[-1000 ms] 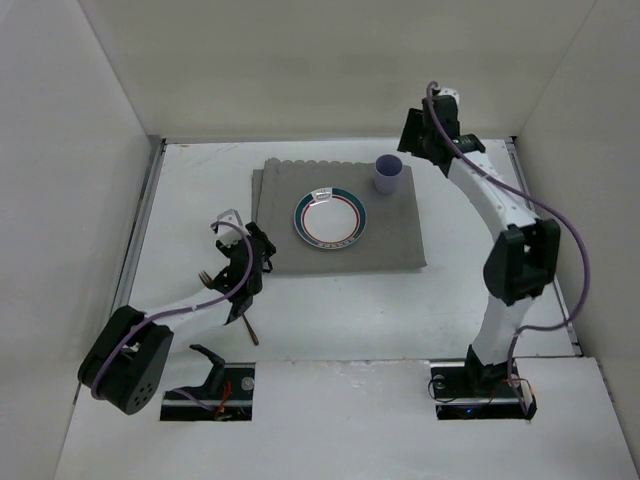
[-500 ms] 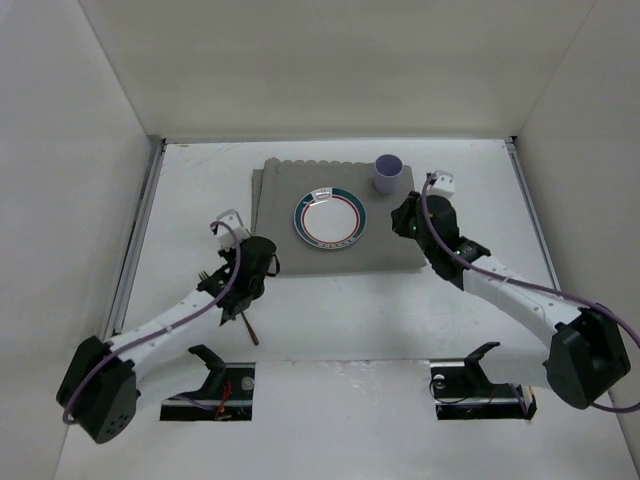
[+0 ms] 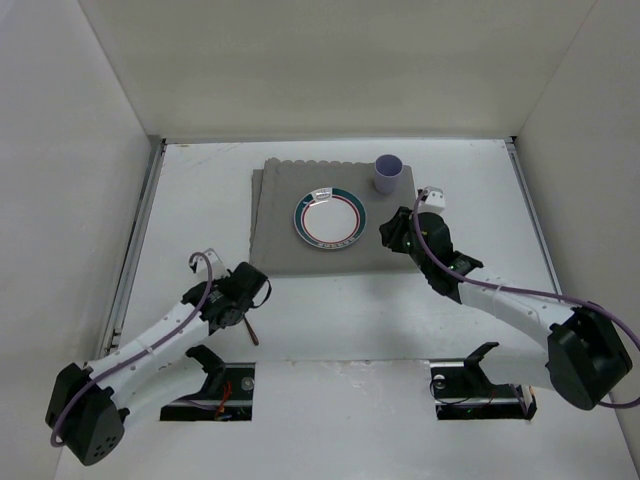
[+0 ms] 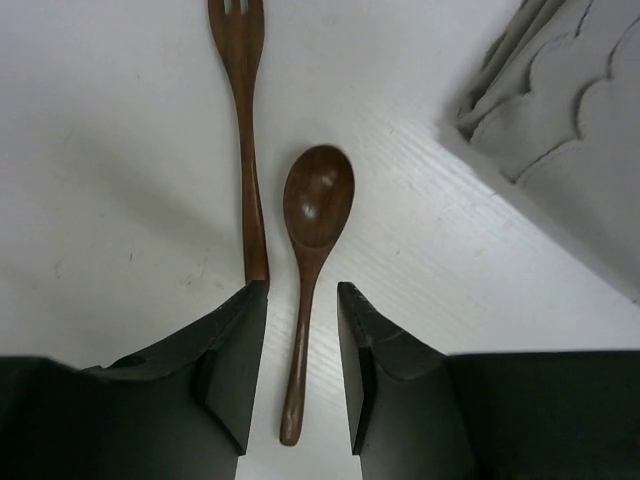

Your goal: Set the dinner table for one person

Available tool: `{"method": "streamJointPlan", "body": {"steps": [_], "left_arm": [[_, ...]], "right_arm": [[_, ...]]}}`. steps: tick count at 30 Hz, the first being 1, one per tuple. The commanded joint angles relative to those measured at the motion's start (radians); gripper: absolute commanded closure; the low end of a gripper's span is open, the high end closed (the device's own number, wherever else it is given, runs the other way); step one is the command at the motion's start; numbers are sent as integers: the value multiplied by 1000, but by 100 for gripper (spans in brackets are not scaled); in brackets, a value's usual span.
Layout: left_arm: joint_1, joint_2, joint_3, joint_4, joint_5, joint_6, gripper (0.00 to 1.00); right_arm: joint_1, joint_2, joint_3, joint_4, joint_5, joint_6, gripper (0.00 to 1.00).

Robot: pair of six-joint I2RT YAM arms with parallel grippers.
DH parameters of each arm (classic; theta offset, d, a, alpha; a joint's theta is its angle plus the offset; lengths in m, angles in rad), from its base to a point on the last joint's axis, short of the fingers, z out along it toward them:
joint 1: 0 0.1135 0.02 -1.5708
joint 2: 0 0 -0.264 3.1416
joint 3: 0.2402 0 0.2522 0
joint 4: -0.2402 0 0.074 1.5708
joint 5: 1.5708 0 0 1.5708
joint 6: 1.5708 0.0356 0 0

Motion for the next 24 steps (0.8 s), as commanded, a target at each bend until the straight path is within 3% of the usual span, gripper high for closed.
{"method": "streamJointPlan", "body": {"steps": [1,9,24], "left_arm": [[-49,34,9,-97,44,-67,68],[-120,164,15,-71,68,-120,68],[-106,244,-25,47,81,-110,72]], "right_arm": [[4,0,3,78,-18,14,61],[4,-1,1,82,-27,16,60],[4,-3,1,84,-49,16,59]]}}
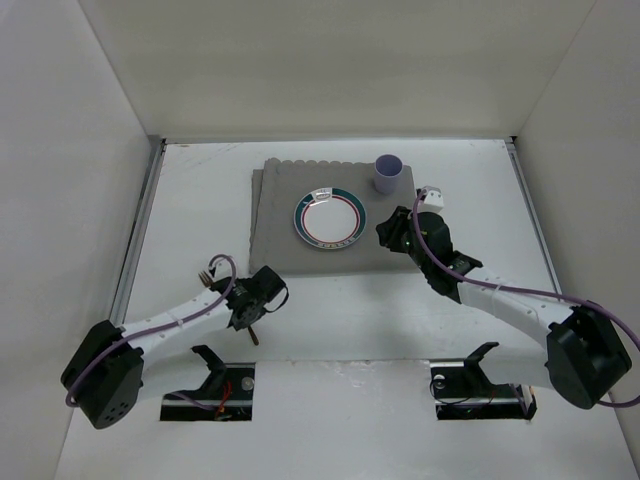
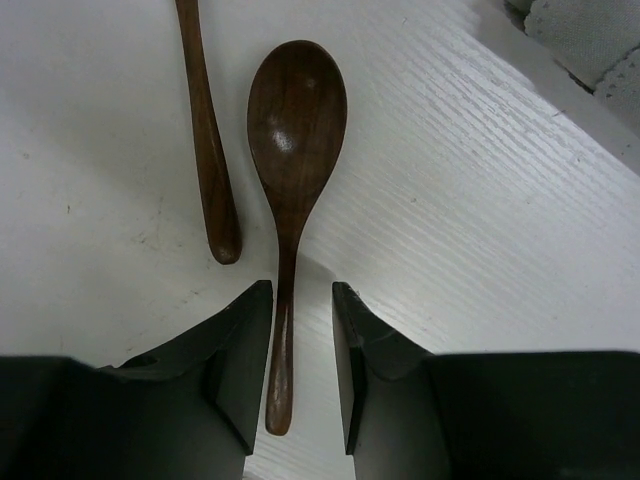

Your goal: Set the dinner table for one person

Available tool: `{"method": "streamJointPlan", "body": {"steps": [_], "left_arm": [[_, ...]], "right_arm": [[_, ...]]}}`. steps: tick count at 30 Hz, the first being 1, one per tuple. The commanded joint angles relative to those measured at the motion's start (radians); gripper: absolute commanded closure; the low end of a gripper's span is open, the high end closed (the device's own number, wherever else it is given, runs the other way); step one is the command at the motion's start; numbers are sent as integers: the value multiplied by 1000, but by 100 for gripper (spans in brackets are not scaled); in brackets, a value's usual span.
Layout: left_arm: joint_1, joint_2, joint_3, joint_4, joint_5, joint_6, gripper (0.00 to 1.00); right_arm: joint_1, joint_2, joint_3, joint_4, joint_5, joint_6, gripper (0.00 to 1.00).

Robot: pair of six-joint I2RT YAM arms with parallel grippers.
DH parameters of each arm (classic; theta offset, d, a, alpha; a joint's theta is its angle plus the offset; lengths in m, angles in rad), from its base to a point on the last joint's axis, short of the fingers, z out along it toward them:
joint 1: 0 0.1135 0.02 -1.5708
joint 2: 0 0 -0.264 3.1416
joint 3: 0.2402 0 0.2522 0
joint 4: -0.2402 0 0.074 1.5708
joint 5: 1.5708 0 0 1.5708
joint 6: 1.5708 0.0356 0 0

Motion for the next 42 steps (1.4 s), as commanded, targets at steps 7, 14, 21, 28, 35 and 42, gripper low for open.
{"method": "streamJointPlan", "body": {"steps": [7,14,21,28,35,42], "left_arm": [[22,16,-9,13,2,36,79],[-32,74,20,11,-33,44,89],[-33,75,21,17,-36,30,93],[-61,-4,177,-81,-123,79,98],[-148,177,507,81,-196,306,98],[-155,531,794,436,-13,476,98]], "right_arm": [[1,-45,-14,58,-13,8,59],[-25,-114,-37,51,-13,14,58],[-28,-134,-43,50,-13,17,58],[-28,-121,-43,58,-15,22,58],[-47,-110,-45,51,5,28,58],[-195,-231,-106,5,51,105,52]]}}
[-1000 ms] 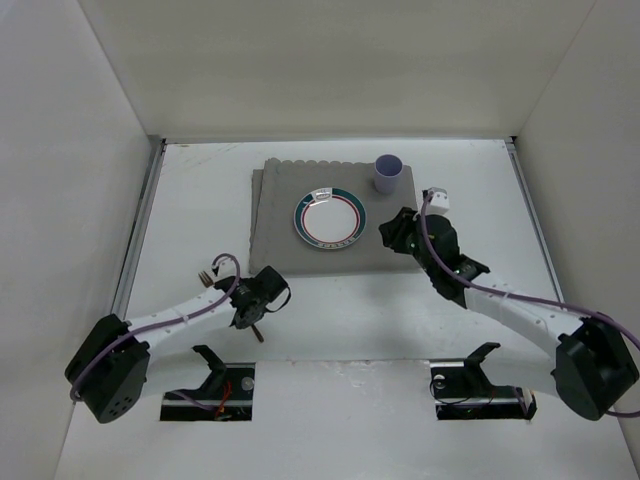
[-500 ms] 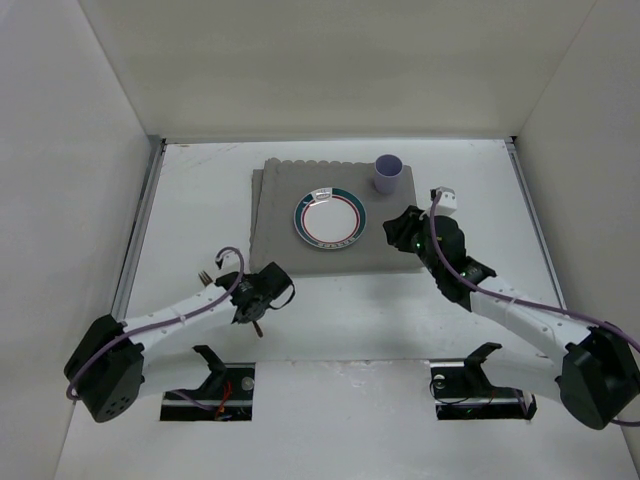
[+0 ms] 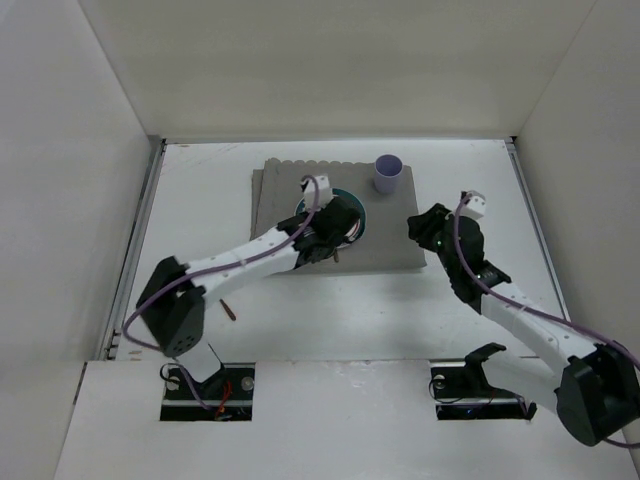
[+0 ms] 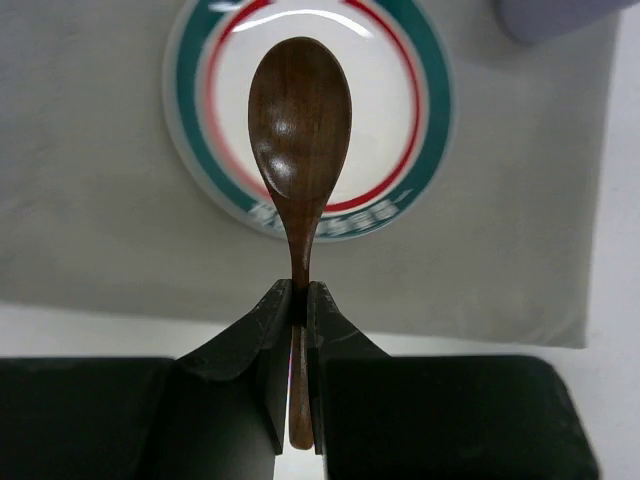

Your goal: Set the dinner table for one person

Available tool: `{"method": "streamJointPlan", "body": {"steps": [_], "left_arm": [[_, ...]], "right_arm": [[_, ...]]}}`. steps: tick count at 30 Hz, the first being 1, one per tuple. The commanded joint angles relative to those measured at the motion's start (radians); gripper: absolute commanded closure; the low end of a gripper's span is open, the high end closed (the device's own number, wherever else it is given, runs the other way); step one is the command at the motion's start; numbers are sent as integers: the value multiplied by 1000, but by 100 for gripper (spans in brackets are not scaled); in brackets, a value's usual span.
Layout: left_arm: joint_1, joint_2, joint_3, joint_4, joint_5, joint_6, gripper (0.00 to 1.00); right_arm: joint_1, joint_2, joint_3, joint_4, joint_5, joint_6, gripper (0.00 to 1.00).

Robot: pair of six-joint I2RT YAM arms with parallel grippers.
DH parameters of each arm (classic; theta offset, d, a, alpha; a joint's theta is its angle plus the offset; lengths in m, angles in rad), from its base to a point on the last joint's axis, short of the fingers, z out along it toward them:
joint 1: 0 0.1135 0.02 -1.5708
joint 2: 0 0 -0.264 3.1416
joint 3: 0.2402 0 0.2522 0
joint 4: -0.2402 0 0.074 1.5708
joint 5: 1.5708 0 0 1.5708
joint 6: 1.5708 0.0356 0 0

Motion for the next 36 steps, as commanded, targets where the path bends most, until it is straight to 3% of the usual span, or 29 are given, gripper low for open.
{"method": "streamJointPlan", "body": {"steps": [1,7,17,36], "left_arm": [[-6,148,150,175,83,114,98],[-11,416,414,190,161,114,98],[1,664,646,152,236,124,98],[18,819,731,124,305,137,97]], "right_arm": [[-71,-82,-26,10,41,60,51],[-128,-123,-55,3,40,102,48],[-127,-120,-65,23,21,111,48],[-127,-94,-69,50,3,120,49]]}}
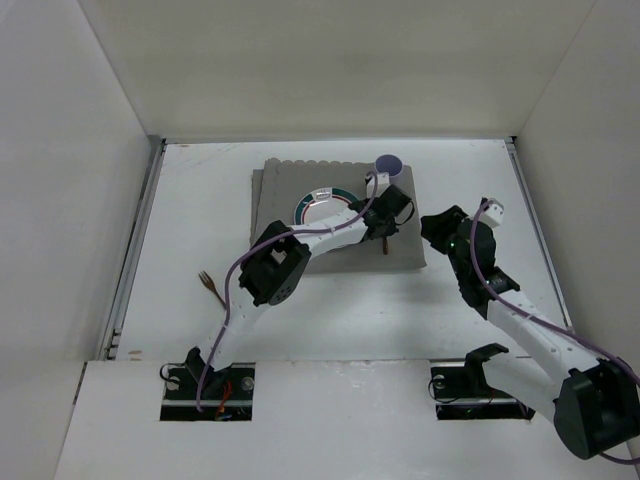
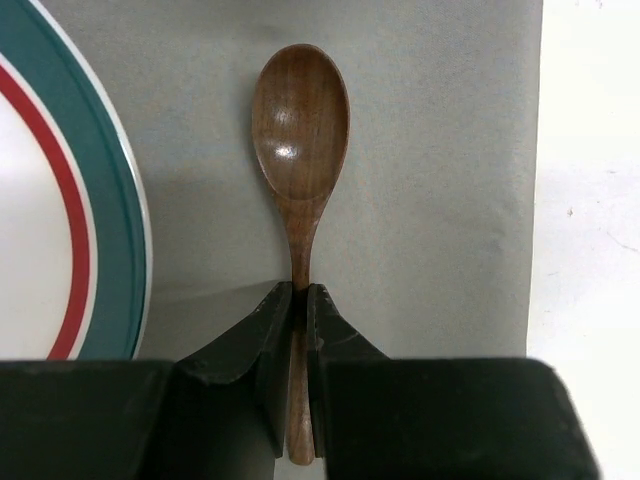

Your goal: Set the dinner table for one person

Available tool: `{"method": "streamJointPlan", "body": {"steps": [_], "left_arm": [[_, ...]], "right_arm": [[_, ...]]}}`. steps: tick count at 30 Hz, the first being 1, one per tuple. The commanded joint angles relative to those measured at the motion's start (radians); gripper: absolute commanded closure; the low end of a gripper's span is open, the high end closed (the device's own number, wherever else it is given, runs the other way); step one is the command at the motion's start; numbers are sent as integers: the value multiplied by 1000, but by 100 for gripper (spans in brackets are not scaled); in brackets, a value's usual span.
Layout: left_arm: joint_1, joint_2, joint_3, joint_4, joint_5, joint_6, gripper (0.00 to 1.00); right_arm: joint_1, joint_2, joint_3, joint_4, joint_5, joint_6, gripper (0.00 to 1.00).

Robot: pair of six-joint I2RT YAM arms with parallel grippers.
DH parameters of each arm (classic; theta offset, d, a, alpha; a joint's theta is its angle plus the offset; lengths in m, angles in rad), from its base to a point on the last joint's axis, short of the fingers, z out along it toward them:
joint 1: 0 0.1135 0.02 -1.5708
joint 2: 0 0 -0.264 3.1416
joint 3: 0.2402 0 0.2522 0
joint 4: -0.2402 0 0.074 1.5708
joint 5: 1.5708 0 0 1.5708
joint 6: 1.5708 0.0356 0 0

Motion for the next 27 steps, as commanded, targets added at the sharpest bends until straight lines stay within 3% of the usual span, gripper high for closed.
{"method": "streamJointPlan", "body": {"steps": [1,7,15,21,27], "left_arm": [[2,6,52,-24,31,22,97],[4,39,69,-34,53,23,94],[2,-42,-2,-8,30,8,74],[-7,-328,-237,153,21,33,58],[26,-667,-559,209,-105,30,56]], "right_arm": [[-1,7,0,63,-9,7,49],[-1,15,-1,70,-11,10,49],[-1,-8,-7,70,0,7,49],[-1,-28,-15,70,6,10,46],[0,-25,-12,70,8,9,45]]}}
